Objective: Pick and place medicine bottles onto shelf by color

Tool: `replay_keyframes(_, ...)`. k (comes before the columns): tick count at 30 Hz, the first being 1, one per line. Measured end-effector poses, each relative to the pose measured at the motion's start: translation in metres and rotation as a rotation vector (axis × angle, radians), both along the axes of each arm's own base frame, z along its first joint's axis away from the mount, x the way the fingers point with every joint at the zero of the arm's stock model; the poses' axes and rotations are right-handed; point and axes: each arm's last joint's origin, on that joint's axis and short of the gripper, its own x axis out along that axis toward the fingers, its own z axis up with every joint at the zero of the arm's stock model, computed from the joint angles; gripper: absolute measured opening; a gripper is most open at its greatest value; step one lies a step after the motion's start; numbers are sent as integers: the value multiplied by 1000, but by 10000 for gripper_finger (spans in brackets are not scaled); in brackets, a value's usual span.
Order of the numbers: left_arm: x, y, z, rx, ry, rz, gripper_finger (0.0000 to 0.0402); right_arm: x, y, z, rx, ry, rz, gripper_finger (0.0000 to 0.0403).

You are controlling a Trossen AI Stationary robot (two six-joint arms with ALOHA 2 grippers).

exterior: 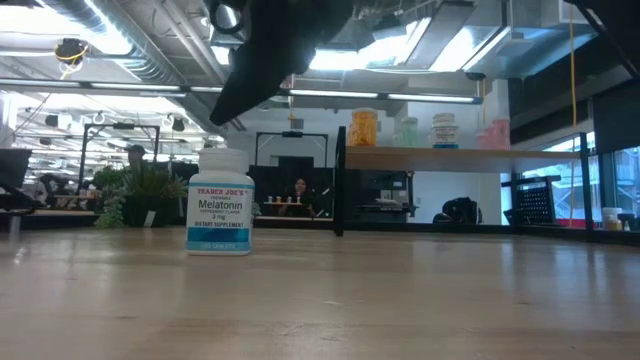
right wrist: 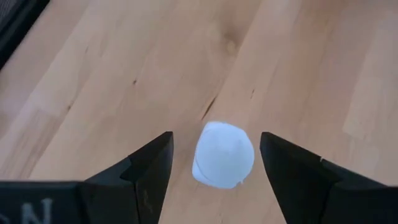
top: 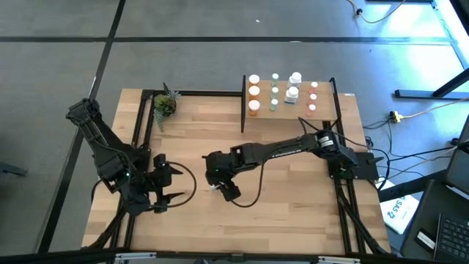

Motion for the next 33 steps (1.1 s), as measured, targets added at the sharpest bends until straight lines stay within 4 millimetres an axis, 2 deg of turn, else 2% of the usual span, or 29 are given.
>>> replay_keyframes(6,0,0,0,0,0,0,318,3,0,-6,11,6,-23,243)
replay_keyframes(8,0,0,0,0,0,0,318,5,0,-14,-17,17,-40,243)
replay_keyframes(13,0,0,0,-1,-1,1,318,5,1,-15,-146,-4,-110,243)
replay_keyframes(20,0,0,0,-1,-1,1,318,3,4,-16,-61,32,-55,243)
replay_keyframes(27,0,0,0,-1,-1,0,318,3,5,-16,-52,30,-60,243)
replay_keyframes(33,0,0,0,-1,-1,1,318,7,5,-25,-44,41,-76,243)
